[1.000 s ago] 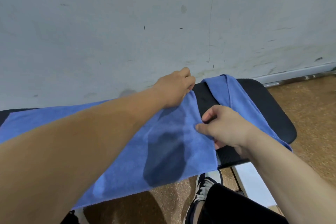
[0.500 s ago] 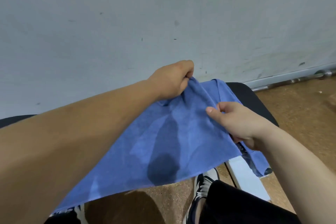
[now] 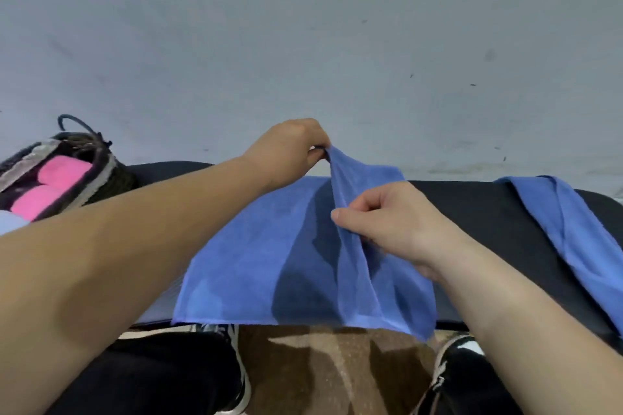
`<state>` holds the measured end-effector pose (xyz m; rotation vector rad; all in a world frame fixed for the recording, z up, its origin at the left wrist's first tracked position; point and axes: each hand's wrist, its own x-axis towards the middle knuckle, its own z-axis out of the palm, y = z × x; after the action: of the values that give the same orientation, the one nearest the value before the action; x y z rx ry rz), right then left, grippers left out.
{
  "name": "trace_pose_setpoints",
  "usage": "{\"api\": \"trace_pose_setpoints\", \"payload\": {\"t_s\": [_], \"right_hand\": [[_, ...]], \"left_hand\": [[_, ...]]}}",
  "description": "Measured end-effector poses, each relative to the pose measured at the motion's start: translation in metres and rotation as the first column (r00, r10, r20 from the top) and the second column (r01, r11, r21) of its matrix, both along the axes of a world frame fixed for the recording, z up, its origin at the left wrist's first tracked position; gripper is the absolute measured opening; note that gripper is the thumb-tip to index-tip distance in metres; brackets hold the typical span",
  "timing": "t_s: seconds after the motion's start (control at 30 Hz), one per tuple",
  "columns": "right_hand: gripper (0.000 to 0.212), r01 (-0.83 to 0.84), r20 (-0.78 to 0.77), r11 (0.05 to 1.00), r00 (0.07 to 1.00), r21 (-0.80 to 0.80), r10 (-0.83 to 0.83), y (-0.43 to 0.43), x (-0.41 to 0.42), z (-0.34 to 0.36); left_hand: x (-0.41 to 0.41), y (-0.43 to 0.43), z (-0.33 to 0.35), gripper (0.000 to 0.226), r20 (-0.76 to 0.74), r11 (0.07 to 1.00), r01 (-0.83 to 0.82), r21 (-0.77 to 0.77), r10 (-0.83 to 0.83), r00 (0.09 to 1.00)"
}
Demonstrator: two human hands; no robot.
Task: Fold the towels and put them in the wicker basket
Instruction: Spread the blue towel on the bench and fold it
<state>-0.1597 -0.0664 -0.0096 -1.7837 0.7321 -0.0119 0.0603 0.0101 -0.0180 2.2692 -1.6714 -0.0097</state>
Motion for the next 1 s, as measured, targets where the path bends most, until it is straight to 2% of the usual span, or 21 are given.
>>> {"api": "trace_pose_setpoints", "payload": {"t_s": [0.1, 0.23, 0.33, 0.4, 0.47, 0.53, 0.6, 0.63, 0.7, 0.77, 0.87, 0.93, 1.0], "right_hand": [[0.043, -0.079, 0.049, 0.997, 0.996, -0.011, 0.079, 0.043, 0.048, -0.003], [0.028, -0.107, 0.040, 0.987, 0.994, 0.122, 0.103, 0.090, 0.095, -0.020], [0.027, -0.144, 0.051, 0.960, 0.989, 0.241, 0.136, 0.115, 0.114, -0.032], [0.029, -0.168, 0.070, 0.949, 0.985, 0.266, 0.155, 0.123, 0.123, -0.037], [0.024, -0.150, 0.065, 0.976, 0.988, 0.159, 0.141, 0.123, 0.128, -0.042], [0.016, -0.133, 0.037, 0.986, 0.990, -0.102, 0.137, 0.114, 0.129, -0.049], [0.019, -0.174, -0.050, 0.911, 0.985, -0.375, 0.167, 0.103, 0.125, -0.058], [0.022, -0.199, -0.102, 0.863, 0.980, -0.465, 0.171, 0.097, 0.122, -0.061], [0.024, -0.262, -0.207, 0.783, 0.963, -0.564, 0.174, 0.087, 0.114, -0.063], [0.036, -0.382, -0.355, 0.723, 0.913, -0.576, 0.200, 0.081, 0.107, -0.065], [0.057, -0.571, -0.582, 0.644, 0.779, -0.509, 0.230, 0.073, 0.097, -0.071], [0.074, -0.635, -0.661, 0.626, 0.710, -0.453, 0.242, 0.068, 0.091, -0.074], [0.082, -0.650, -0.684, 0.645, 0.681, -0.402, 0.261, 0.064, 0.085, -0.077]], "left_hand": [[0.032, 0.049, -0.002, 0.022, -0.029, 0.996, -0.088, -0.010, 0.087, 0.996], [0.064, 0.103, -0.013, 0.021, -0.089, 0.978, -0.210, 0.018, 0.211, 0.973], [0.084, 0.136, -0.027, 0.023, -0.125, 0.956, -0.290, 0.043, 0.293, 0.948], [0.089, 0.150, -0.033, 0.026, -0.152, 0.944, -0.323, 0.065, 0.329, 0.932], [0.086, 0.162, -0.038, 0.025, -0.220, 0.920, -0.378, 0.107, 0.392, 0.893], [0.074, 0.173, -0.041, 0.027, -0.296, 0.878, -0.454, 0.153, 0.479, 0.827], [0.061, 0.180, -0.047, 0.020, -0.322, 0.826, -0.520, 0.219, 0.564, 0.760], [0.053, 0.182, -0.049, 0.025, -0.350, 0.796, -0.543, 0.267, 0.605, 0.715], [0.036, 0.184, -0.049, 0.052, -0.418, 0.720, -0.555, 0.416, 0.694, 0.586], [0.018, 0.187, -0.049, 0.073, -0.432, 0.651, -0.518, 0.555, 0.758, 0.490], [-0.003, 0.190, -0.049, 0.082, -0.419, 0.623, -0.447, 0.642, 0.773, 0.476], [-0.012, 0.190, -0.051, 0.076, -0.444, 0.634, -0.416, 0.652, 0.764, 0.468], [-0.019, 0.189, -0.055, 0.056, -0.496, 0.688, -0.414, 0.596, 0.721, 0.484]]}}
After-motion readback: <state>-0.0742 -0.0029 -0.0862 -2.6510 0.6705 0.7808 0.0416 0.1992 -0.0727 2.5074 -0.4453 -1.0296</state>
